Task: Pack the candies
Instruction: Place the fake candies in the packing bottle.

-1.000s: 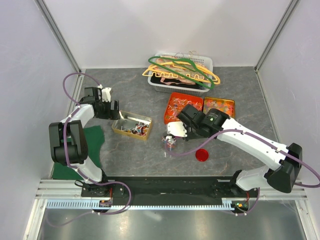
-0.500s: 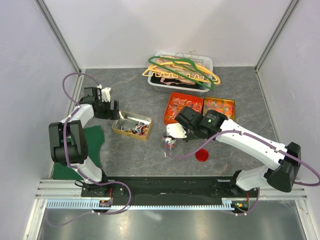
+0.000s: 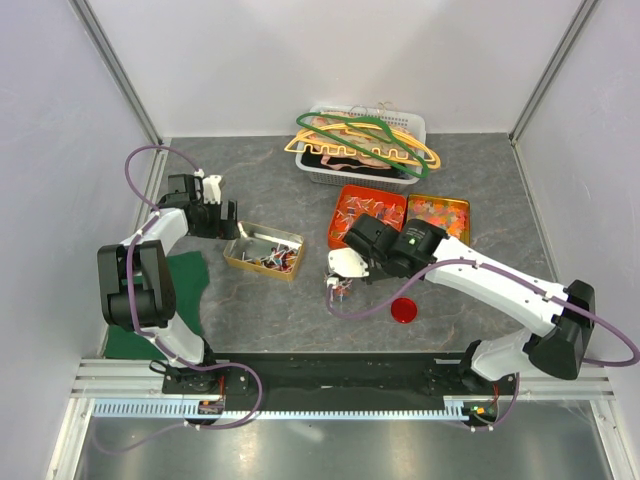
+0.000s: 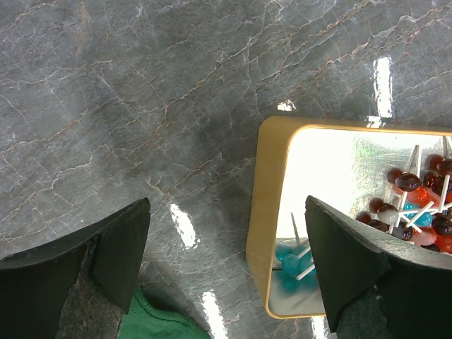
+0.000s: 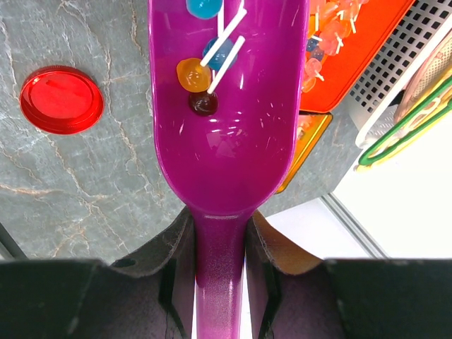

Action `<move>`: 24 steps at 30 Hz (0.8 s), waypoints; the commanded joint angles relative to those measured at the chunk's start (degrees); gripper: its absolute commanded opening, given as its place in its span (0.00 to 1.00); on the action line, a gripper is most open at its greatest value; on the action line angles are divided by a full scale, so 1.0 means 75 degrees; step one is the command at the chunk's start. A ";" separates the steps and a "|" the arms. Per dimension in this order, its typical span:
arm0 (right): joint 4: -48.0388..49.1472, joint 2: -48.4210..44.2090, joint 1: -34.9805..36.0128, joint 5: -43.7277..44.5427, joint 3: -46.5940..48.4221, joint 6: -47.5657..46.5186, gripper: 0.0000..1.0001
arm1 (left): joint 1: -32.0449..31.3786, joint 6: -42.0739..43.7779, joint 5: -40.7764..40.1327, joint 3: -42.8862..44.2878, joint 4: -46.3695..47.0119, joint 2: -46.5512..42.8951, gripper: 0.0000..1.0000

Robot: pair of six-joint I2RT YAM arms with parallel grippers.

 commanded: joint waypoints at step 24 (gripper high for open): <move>-0.0344 0.0521 0.0808 0.1656 0.0700 -0.0292 0.00 | 0.0059 -0.0187 0.0342 0.0020 0.0255 -0.0078 0.96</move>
